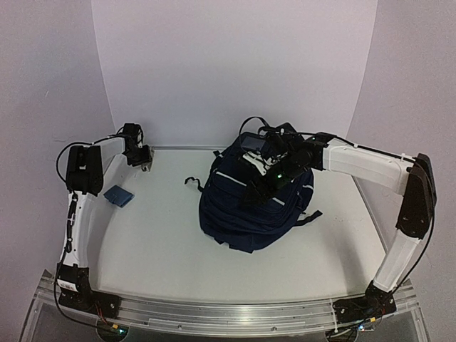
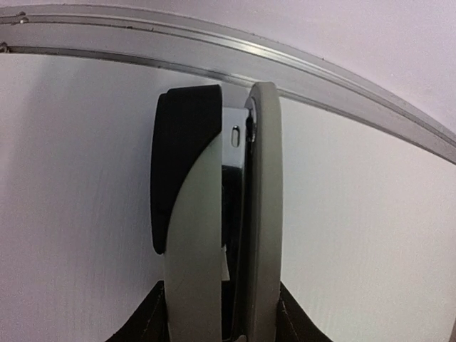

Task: Pack the student bag
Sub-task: Adjust the stationery at the corner of the board, then pick up the stationery from the corner of the board.

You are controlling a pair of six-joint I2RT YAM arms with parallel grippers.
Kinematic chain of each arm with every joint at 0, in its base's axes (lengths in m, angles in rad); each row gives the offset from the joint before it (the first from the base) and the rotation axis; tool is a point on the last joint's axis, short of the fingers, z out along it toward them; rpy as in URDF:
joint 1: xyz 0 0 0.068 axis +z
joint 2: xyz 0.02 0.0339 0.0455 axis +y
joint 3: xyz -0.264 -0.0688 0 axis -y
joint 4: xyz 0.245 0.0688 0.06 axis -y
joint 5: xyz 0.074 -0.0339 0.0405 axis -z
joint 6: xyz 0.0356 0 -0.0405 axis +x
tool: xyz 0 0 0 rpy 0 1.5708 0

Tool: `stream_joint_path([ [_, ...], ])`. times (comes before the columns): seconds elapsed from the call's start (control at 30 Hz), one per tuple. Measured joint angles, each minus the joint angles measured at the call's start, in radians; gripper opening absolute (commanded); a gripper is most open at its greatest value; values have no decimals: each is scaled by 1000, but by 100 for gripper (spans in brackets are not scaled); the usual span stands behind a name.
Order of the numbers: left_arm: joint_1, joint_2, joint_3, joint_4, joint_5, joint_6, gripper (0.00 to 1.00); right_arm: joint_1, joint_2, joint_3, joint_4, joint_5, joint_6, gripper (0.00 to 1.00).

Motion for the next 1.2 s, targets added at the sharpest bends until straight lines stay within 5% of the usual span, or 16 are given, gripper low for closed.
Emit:
stream_joint_path([
  [0.67, -183, -617, -850, 100, 3, -85, 17, -12, -84, -67, -24, 111, -66, 68],
  [1.0, -249, -965, -1039, 118, 17, -111, 12, 56, -87, -95, -33, 288, -139, 72],
  [1.2, -295, -1099, -1126, 93, 22, -133, 11, 116, -82, -96, -29, 440, -180, 57],
])
